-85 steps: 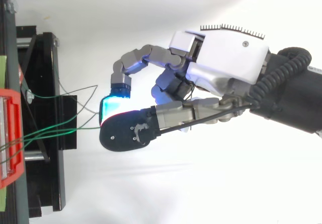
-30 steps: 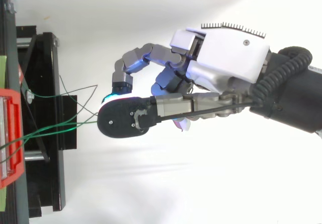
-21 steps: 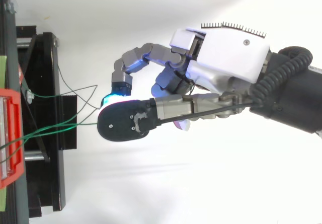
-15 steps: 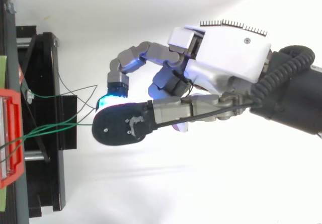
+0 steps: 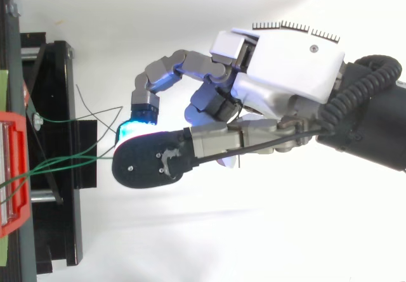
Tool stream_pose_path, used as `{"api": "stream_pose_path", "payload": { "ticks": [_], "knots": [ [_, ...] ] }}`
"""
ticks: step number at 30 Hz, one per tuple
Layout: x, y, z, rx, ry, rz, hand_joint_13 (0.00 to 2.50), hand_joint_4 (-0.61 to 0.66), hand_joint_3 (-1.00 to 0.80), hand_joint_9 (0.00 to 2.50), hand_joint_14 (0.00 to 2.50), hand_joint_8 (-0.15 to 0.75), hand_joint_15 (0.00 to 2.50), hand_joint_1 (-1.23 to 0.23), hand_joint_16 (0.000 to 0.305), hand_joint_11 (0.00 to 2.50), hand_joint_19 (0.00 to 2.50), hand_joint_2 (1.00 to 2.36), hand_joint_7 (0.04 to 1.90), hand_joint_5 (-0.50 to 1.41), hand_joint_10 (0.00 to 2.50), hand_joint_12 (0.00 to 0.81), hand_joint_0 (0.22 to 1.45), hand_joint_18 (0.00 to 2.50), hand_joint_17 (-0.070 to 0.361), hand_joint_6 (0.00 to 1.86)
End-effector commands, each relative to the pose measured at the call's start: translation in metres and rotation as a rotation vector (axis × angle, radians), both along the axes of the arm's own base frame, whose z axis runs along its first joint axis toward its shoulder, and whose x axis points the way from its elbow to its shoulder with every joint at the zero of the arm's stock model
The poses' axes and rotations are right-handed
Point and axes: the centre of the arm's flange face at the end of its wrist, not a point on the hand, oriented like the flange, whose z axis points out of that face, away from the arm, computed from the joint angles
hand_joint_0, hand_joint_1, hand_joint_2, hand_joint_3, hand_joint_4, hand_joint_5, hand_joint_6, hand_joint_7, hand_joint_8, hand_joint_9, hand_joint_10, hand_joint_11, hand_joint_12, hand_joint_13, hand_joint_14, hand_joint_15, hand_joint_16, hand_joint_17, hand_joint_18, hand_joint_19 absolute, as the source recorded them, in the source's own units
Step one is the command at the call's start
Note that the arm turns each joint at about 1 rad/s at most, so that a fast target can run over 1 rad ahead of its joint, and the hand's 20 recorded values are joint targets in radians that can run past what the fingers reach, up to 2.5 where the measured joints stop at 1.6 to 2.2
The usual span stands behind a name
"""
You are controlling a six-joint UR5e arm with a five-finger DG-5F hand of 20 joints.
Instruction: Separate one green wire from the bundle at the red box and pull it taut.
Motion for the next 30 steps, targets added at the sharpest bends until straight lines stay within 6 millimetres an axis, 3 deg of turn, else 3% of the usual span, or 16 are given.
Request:
{"api": "stream_pose_path", "payload": {
  "ticks": [1,11,18,24,30],
  "knots": [
    [-0.0001,0.0003,-0.0008,-0.001,0.003,0.000,1.29,0.16,-0.46,1.26,2.35,0.268,0.79,-0.59,0.054,1.24,1.25,1.00,1.04,-0.17,1.50,0.347,0.57,1.24,0.123,0.91],
    [-0.0001,0.0003,-0.0014,-0.002,0.004,0.001,1.29,0.17,-0.49,1.27,2.35,0.269,0.76,-0.58,0.056,1.26,1.24,1.00,1.05,-0.17,1.48,0.351,0.56,1.25,0.125,0.90],
    [-0.0001,0.0003,-0.0014,-0.005,0.005,0.002,1.29,0.17,-0.35,1.26,2.31,0.263,0.80,-0.67,0.053,1.29,1.26,1.01,1.08,-0.17,1.45,0.340,0.61,1.22,0.120,0.90],
    [-0.0005,0.0000,-0.0021,-0.009,0.007,0.000,1.29,0.17,-0.46,1.25,2.31,0.259,0.78,-0.68,0.054,1.26,1.25,1.00,1.06,-0.17,1.48,0.344,0.57,1.22,0.122,0.91],
    [-0.0006,-0.0003,-0.0020,-0.011,0.007,-0.003,1.29,0.13,-0.28,1.25,2.28,0.261,0.81,-0.71,0.053,1.27,1.24,1.02,1.10,-0.17,1.47,0.333,0.63,1.21,0.119,0.92]
  ]
}}
